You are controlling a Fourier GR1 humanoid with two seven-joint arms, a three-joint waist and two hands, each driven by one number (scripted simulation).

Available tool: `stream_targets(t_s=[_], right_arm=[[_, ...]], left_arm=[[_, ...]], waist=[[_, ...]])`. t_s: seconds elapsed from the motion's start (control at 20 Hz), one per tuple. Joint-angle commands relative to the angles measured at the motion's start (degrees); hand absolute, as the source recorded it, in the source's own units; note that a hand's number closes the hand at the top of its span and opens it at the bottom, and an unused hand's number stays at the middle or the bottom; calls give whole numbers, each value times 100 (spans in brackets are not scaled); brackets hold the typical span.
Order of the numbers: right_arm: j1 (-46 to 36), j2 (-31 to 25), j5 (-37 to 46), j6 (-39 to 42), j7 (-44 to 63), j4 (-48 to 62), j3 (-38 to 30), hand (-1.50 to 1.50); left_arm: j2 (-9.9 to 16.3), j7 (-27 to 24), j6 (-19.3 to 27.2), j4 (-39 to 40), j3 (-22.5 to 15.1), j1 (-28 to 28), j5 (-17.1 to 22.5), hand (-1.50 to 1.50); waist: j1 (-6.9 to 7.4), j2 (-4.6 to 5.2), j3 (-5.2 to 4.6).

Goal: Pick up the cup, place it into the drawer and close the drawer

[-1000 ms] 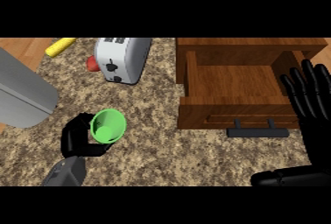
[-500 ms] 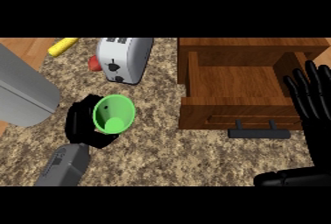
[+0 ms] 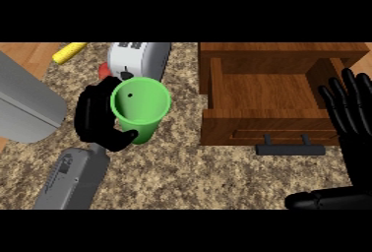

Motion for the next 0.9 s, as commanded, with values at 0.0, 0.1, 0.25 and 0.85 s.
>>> stream_targets(t_s=[0.0, 0.1, 0.25, 0.85], right_arm=[[-139, -102, -16, 26, 6, 136, -126, -150], [296, 139, 132, 89, -327, -19, 181, -150], [-68, 17, 117, 26, -187, 168, 28, -150], [96, -158, -113, 297, -359, 294, -235, -150]], left_arm=[[-205, 864, 706, -467, -99, -787, -185, 150], [-297, 943, 748, -645, -192, -643, -342, 150], [-387, 1133, 902, -168, -71, -1400, -494, 150], [-629, 1789, 1415, 1186, 184, -3308, -1043, 150]], waist=[[-27, 6, 0], [-29, 6, -1], [-40, 15, -2], [-82, 25, -1]])
